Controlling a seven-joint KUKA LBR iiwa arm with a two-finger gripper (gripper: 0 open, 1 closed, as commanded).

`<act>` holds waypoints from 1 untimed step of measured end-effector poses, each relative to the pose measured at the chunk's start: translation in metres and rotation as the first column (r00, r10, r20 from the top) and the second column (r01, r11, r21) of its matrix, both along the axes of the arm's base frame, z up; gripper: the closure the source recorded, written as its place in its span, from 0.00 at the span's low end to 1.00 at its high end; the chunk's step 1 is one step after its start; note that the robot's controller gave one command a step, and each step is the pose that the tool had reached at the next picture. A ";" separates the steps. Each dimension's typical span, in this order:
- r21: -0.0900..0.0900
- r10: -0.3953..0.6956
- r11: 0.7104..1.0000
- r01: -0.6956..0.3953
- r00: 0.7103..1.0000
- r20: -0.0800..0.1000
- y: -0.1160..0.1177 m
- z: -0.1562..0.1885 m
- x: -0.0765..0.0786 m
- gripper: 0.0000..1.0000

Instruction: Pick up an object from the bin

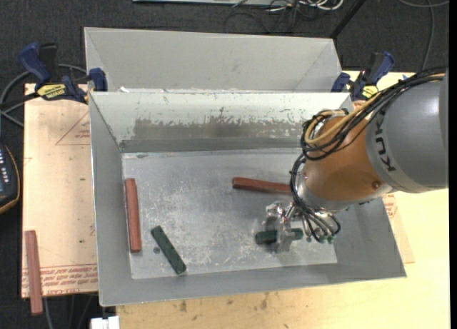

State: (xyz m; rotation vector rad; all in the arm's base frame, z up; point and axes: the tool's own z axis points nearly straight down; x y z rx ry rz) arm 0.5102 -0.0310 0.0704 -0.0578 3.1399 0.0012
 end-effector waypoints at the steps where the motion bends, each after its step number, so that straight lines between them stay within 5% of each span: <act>1: -0.003 0.019 1.000 -0.019 1.000 0.010 -0.041 0.138 0.012 1.00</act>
Offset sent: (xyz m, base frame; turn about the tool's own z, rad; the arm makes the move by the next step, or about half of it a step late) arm 0.0093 -0.0392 0.1335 -0.0233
